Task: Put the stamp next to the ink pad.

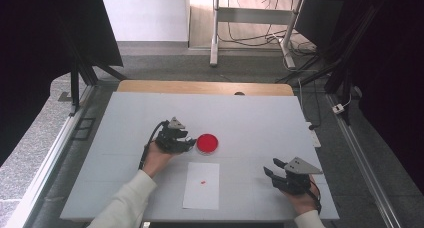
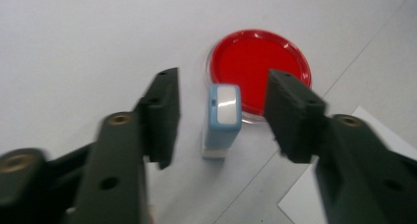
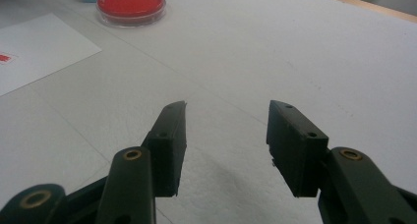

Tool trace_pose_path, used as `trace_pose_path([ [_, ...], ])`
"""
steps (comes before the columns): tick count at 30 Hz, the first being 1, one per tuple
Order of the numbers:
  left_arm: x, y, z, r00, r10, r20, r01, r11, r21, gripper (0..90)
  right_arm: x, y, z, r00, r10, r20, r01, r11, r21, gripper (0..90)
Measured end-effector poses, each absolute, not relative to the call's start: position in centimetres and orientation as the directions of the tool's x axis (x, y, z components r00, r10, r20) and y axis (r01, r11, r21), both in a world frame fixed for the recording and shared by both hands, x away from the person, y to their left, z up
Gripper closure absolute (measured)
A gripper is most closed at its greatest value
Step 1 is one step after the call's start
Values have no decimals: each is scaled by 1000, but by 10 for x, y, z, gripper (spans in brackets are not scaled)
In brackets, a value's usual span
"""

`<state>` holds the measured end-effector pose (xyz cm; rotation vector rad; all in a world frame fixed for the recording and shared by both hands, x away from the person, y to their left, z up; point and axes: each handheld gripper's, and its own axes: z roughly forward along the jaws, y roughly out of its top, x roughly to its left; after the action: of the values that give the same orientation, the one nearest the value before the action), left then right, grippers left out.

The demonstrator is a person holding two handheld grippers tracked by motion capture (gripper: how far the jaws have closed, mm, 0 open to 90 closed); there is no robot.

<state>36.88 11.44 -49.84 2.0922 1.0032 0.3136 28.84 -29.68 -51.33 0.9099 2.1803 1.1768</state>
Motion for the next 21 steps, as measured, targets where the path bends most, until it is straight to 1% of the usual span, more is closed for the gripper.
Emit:
trace_pose_path([
  [3, 363, 119, -492, 661, 742, -112, 536, -362, 763, 351, 288, -297, -513, -656, 747, -109, 320, 406, 856, 491],
  [6, 357, 124, -486, 669, 734, -115, 512, -343, 787, 321, 290, -297, -513, -664, 739, -109, 314, 408, 857, 491],
  [14, 340, 134, -477, 698, 708, -113, 467, -330, 820, 302, 292, -297, -513, -676, 730, -104, 312, 412, 856, 483],
  [18, 327, 142, -476, 702, 703, -111, 454, -322, 831, 295, 293, -296, -514, -683, 724, -95, 315, 409, 857, 464],
  [21, 315, 149, -475, 705, 703, -93, 436, -326, 839, 288, 293, -297, -513, -688, 720, -94, 313, 410, 857, 457],
])
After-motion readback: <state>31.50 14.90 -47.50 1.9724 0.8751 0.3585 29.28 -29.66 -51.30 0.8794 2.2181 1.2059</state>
